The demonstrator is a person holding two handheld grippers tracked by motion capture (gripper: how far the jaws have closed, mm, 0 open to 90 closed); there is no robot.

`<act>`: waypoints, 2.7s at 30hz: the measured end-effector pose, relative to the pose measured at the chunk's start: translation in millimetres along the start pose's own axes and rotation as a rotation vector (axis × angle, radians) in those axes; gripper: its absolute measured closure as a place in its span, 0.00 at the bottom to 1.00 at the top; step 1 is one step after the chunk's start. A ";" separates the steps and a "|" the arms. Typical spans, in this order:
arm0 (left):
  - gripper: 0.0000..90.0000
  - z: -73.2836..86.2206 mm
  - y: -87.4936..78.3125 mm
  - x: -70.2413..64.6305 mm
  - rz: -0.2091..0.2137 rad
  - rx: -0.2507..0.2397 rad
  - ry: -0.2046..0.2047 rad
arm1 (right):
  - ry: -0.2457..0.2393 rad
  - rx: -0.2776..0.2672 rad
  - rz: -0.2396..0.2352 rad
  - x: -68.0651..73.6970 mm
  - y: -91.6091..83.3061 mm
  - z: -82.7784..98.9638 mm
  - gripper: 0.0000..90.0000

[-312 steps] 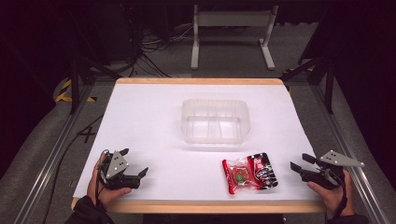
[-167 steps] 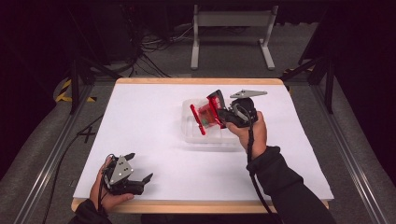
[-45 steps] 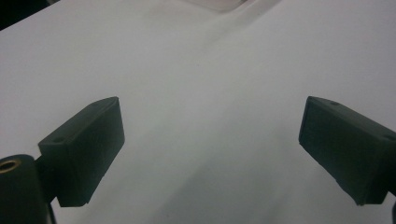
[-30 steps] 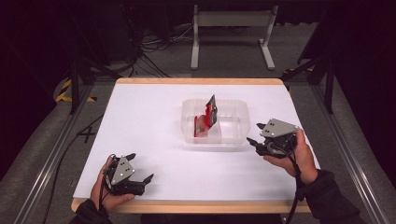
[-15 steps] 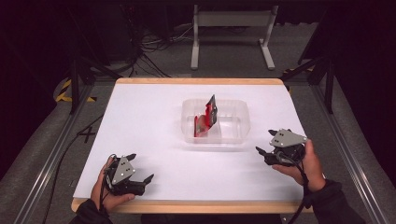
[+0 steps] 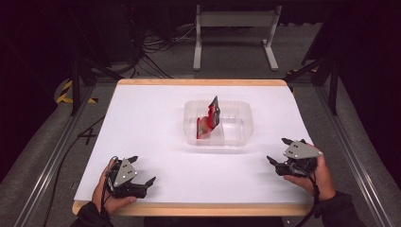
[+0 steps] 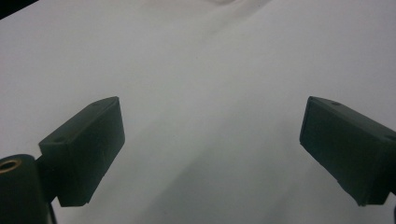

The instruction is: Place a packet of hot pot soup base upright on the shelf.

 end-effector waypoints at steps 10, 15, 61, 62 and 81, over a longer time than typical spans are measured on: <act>0.07 -0.3 -1.5 2.3 -0.009 -0.005 -0.005 | 0.072 -0.030 0.046 5.2 -11.1 30.6 0.18; 0.07 -0.9 -2.5 5.0 -0.015 -0.016 -0.021 | 0.112 -0.056 0.077 6.3 -22.0 45.9 0.17; 0.07 -4.5 -3.9 22.5 0.015 -0.088 -0.100 | 0.307 -0.168 0.202 -4.6 -50.0 80.0 0.17; 0.07 -4.5 -4.2 23.1 0.014 -0.091 -0.101 | 0.305 -0.170 0.205 -4.9 -49.5 79.3 0.17; 0.07 -7.8 -0.1 19.4 0.015 -0.081 -0.077 | 0.295 -0.156 0.211 -2.5 -52.8 81.2 0.17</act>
Point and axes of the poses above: each handheld gripper's, and its own axes: y roughly forward along the jaws, z roughly out of its underside, x roughly to its left, the point moved 4 cm from there along y, roughly forward along the jaws, and after that the axes turned 13 degrees about -y, right-handed, at the moved point
